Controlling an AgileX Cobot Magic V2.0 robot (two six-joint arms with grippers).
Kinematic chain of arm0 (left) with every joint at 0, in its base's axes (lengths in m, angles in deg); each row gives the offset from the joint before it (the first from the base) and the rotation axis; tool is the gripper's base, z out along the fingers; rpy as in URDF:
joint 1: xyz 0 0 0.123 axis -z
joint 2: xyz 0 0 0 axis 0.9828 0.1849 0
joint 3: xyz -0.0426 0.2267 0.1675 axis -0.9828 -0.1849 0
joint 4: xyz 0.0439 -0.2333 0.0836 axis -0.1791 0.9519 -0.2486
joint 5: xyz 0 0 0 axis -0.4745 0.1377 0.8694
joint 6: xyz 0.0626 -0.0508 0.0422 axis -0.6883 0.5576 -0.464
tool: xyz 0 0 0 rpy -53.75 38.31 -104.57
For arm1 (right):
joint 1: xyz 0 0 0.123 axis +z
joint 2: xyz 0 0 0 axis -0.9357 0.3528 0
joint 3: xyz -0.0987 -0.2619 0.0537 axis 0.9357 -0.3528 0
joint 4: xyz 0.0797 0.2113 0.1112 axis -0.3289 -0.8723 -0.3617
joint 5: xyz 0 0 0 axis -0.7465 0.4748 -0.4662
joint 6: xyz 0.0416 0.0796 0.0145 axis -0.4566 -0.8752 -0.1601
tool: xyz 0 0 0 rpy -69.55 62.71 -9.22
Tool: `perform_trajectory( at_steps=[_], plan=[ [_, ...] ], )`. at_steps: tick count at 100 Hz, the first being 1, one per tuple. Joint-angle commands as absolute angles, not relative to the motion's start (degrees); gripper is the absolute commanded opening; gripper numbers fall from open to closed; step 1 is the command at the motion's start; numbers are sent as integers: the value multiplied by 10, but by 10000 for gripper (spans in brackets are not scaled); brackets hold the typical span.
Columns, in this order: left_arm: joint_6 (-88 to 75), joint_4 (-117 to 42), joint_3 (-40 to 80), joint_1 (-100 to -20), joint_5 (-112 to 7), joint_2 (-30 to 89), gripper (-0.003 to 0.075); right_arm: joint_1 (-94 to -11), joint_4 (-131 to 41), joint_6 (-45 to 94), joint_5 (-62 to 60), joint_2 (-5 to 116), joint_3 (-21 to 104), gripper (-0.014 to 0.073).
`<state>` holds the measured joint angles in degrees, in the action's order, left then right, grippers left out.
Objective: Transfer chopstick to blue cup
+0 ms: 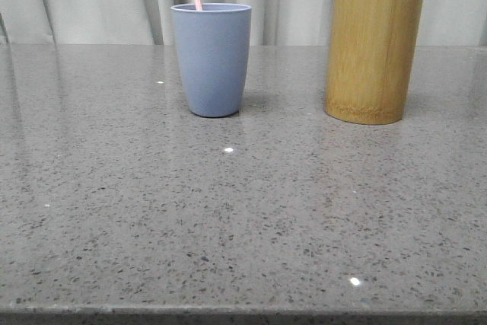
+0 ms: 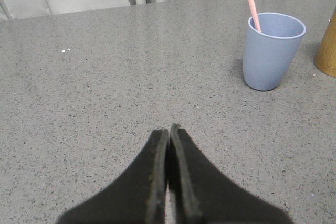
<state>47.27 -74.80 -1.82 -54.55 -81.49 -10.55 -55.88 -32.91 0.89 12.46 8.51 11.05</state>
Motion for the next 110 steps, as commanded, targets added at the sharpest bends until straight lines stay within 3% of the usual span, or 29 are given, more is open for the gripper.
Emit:
perform_trajectory(
  at_steps=[1, 110],
  plan=[
    [478, -755, -12, -543, -775, -115, -19, -562, -323, 9, 63, 74, 117, -65],
    [480, -769, -43, -543, -770, -121, -19, -562, -323, 9, 65, 68, 116, -70]
  ],
)
